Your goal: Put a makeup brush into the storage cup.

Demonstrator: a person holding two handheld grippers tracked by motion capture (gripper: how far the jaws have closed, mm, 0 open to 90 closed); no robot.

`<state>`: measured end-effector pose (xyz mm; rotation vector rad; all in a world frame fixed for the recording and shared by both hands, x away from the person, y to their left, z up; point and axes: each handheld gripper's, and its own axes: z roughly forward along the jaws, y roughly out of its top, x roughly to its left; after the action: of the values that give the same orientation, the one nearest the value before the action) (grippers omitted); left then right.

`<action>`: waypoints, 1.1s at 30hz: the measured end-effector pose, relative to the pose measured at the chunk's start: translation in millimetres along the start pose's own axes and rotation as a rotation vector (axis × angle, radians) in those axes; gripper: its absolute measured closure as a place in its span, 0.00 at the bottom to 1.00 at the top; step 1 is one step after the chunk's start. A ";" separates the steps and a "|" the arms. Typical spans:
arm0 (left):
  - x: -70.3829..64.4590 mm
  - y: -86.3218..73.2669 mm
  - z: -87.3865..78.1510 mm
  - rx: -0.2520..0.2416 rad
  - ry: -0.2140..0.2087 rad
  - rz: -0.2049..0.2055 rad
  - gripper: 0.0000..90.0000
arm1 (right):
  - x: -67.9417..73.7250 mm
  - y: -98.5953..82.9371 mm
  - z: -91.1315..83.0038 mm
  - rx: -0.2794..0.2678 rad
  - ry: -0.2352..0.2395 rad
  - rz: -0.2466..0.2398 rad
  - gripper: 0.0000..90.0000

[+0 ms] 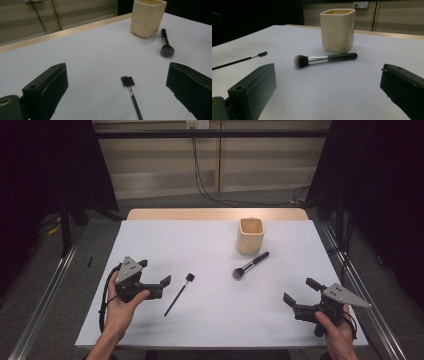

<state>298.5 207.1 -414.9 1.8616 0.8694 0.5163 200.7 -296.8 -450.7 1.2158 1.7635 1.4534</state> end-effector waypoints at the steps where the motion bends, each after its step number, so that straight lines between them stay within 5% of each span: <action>1: 0.5 0.4 1.3 0.014 -0.002 0.002 0.04 | 0.0 0.0 0.2 -0.001 0.001 0.000 0.00; 10: 3.5 8.7 11.1 0.106 0.004 0.024 0.04 | -0.2 -0.2 0.0 0.001 0.001 -0.002 0.00; 18: 5.4 18.1 20.1 0.254 -0.032 0.015 0.06 | 0.5 -0.2 0.5 0.005 0.008 -0.005 0.00; 25: 7.5 22.8 27.7 0.362 -0.034 0.053 0.09 | 1.1 -0.4 1.1 0.007 0.012 -0.008 0.00; 33: 7.9 22.6 34.2 0.473 -0.060 0.008 0.09 | 1.2 -0.4 1.2 0.009 0.012 -0.009 0.00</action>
<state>334.5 186.6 -409.4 2.2948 1.0063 0.2696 201.1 -295.2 -451.2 1.2047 1.7833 1.4517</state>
